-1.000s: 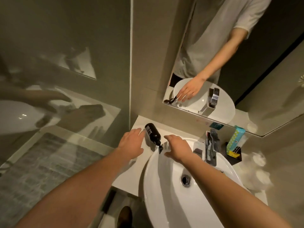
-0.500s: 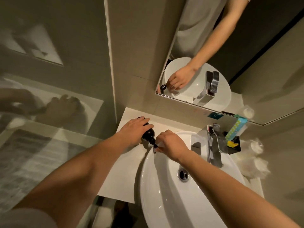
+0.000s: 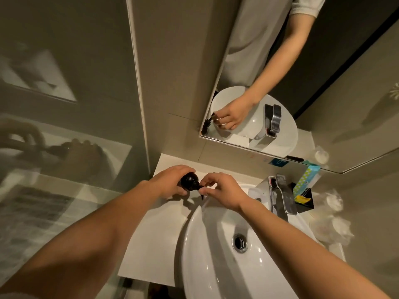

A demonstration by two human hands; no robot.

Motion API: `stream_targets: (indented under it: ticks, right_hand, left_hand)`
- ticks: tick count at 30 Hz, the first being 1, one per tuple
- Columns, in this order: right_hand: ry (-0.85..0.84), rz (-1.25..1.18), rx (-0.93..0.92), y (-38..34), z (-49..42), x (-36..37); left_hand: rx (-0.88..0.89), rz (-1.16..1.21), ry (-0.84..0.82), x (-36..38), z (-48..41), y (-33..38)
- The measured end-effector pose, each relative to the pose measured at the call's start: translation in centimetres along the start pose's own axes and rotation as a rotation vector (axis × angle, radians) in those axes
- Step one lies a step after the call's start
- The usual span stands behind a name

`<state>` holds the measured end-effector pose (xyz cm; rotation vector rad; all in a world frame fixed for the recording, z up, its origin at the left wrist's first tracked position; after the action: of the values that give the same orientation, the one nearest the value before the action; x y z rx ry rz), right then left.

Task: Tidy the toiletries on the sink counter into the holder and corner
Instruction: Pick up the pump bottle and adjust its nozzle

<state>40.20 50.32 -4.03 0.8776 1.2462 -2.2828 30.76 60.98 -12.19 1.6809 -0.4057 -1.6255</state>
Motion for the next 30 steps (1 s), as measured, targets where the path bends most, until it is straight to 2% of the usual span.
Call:
stream_targets:
  ticks: [2,6,14,19,30]
  right_hand:
    - [-0.010,-0.133,0.030,-0.1,-0.4,-0.8]
    - [0.081,-0.346,0.093,0.7,-1.2,-2.3]
    - [0.023,-0.179,-0.011,-0.7,-2.2,-0.8]
    - [0.049,-0.263,-0.020,-0.9,-2.3,-2.2]
    - [-0.040,-0.431,-0.015,-0.3,-2.2,-5.0]
  left_hand:
    - [-0.027,0.147,0.010,0.1,0.0,-0.5]
    - [-0.032,0.319,0.017,0.2,-0.2,-0.8]
    - [-0.037,0.496,-0.084,0.6,-0.9,-0.7]
    - [-0.019,0.551,-0.201,0.3,-1.8,0.5]
    - [-0.031,0.589,-0.438,0.3,-4.2,3.0]
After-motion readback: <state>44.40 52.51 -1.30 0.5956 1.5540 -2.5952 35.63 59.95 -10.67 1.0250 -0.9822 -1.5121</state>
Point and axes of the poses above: each hand's wrist, its own z-axis away from the middle knuckle, its own x-axis out of the palm, y = z × x, the point moved 10 cm from there along -z, towards the middle knuckle, and after that the axes turned 14 degrees about x, right-handed, at the moved point
